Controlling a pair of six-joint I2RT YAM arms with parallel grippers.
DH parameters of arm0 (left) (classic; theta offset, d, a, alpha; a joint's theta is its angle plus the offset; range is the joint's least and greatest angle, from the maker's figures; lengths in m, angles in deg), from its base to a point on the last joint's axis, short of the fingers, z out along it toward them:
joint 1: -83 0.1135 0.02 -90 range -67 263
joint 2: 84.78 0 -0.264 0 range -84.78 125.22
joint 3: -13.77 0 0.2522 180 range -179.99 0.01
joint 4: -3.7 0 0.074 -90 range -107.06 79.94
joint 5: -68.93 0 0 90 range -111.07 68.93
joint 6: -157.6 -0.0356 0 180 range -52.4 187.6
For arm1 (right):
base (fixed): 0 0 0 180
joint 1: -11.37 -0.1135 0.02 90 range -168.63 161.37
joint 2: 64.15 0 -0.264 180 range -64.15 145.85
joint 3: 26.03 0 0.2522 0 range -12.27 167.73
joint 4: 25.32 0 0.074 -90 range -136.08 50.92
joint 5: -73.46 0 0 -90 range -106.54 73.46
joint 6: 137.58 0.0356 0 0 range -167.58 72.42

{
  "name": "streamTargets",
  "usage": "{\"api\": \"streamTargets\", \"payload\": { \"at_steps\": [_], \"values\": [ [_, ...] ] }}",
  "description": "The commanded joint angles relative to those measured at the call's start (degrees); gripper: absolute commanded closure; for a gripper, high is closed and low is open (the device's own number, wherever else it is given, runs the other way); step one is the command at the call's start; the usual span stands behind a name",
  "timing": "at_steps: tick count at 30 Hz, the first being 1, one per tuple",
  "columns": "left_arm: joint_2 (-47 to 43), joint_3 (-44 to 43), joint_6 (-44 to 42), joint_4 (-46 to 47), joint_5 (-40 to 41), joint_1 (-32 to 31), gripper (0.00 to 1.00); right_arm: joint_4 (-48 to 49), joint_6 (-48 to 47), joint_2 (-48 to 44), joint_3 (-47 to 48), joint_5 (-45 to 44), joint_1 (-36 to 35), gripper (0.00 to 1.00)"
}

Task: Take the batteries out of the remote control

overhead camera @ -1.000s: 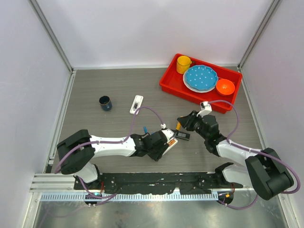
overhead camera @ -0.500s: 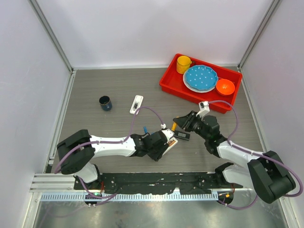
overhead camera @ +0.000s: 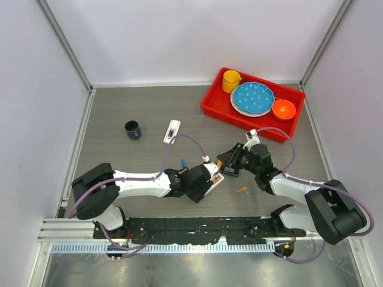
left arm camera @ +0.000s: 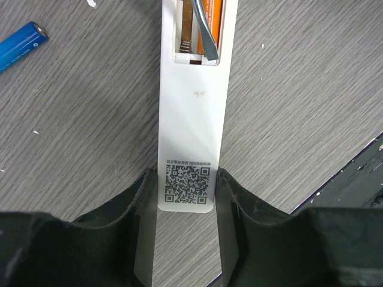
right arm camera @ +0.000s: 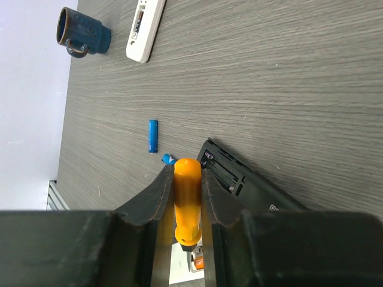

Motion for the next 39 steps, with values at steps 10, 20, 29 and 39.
{"api": "streamTargets", "payload": {
  "at_steps": [10,20,29,39],
  "values": [
    [0.9,0.8,0.5,0.8,0.0,0.0,1.0,-5.2,-4.4,-5.9,6.1,-3.7,-0.2,0.99],
    [-0.5,0.9,0.4,-1.9,1.6,-0.1,1.0,-7.5,-5.4,-6.8,6.4,-5.1,0.1,0.99],
    [-0.3,-0.7,-1.0,-5.5,3.4,-0.1,0.91,-8.7,-6.5,-6.9,7.2,-5.3,0.3,0.99],
    [-0.1,-1.1,-1.0,-5.8,3.6,-0.1,0.82,-9.8,-7.1,-7.2,7.7,-5.8,0.3,0.99]
  ]
}}
